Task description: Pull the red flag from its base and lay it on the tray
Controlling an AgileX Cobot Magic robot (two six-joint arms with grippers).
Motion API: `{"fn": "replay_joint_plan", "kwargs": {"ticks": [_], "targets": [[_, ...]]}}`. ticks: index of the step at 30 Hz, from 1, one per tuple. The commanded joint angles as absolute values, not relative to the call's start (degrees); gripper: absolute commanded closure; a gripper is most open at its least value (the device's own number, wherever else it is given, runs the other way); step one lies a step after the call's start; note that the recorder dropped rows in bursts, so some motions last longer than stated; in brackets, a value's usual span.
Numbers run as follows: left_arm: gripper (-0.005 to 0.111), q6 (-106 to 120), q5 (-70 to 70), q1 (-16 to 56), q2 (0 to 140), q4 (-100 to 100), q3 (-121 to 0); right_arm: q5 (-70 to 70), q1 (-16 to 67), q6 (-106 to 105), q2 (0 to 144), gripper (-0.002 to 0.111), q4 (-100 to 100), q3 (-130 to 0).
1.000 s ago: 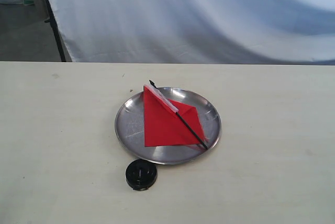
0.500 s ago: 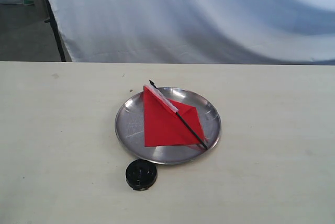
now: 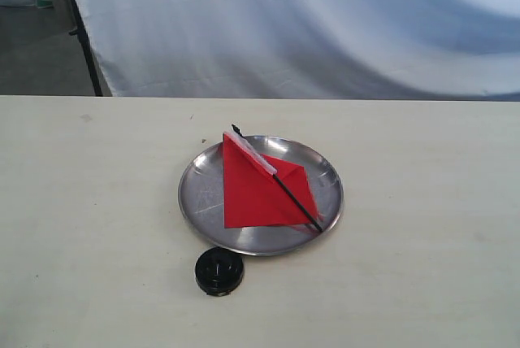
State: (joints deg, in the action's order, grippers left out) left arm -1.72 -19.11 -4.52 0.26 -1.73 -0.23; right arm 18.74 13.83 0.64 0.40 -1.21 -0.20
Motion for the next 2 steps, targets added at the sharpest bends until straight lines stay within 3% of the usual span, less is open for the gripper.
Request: {"fn": "replay_joint_plan", "kwargs": {"ticks": [1, 2], "targets": [[0.107, -1.7, -18.9, -4.7, 0.0, -1.8, 0.0, 18.3, 14.1, 0.8, 0.0, 0.109, -1.4, 0.0], [0.107, -1.7, -18.9, -4.7, 0.0, -1.8, 0.0, 18.3, 14.1, 0.8, 0.0, 0.109, -1.4, 0.0]]}}
